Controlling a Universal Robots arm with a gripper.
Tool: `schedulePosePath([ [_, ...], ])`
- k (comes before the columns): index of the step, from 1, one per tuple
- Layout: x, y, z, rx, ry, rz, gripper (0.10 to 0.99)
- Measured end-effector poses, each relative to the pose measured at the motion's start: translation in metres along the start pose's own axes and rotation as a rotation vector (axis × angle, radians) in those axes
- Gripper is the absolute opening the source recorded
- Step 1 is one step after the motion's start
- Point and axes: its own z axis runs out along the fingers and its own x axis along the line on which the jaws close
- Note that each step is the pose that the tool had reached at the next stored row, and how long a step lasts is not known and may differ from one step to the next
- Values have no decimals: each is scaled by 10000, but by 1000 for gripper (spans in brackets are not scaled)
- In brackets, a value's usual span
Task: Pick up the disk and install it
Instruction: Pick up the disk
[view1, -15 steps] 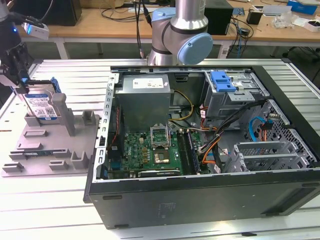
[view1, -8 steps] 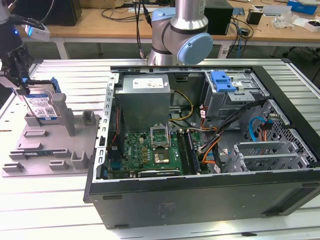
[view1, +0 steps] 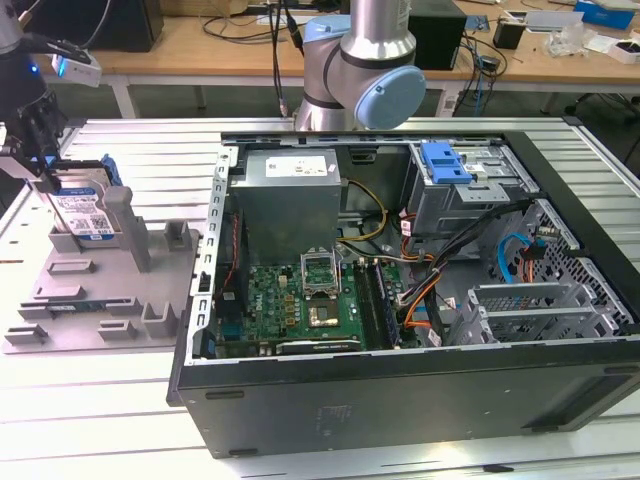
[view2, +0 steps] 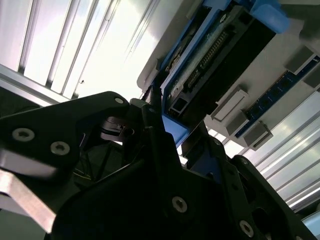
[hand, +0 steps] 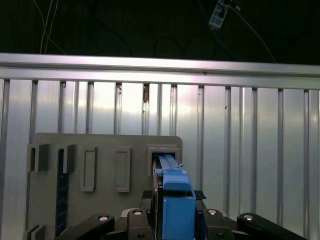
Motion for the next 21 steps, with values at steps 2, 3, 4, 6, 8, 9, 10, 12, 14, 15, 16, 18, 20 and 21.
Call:
schedulePosePath([
  [2,0,0,0,1,1,0,412],
  [3,0,0,0,1,1,0,412],
  [4,0,0,0,1,2,0,412],
  [6,0,0,0,1,2,0,369],
  [8,0,0,0,1,2,0,369],
  [9,0,0,1,1,3,0,369],
  [10,0,0,0,1,3,0,369],
  [12,0,0,1,1,4,0,369],
  [14,0,0,0,1,4,0,369],
  [15,0,0,0,1,5,0,369],
  [16,0,0,0,1,5,0,369],
  [18,0,0,0,1,5,0,369],
  [20,0,0,-7,2,5,0,369],
  [21,0,1,-18,2,5,0,369],
])
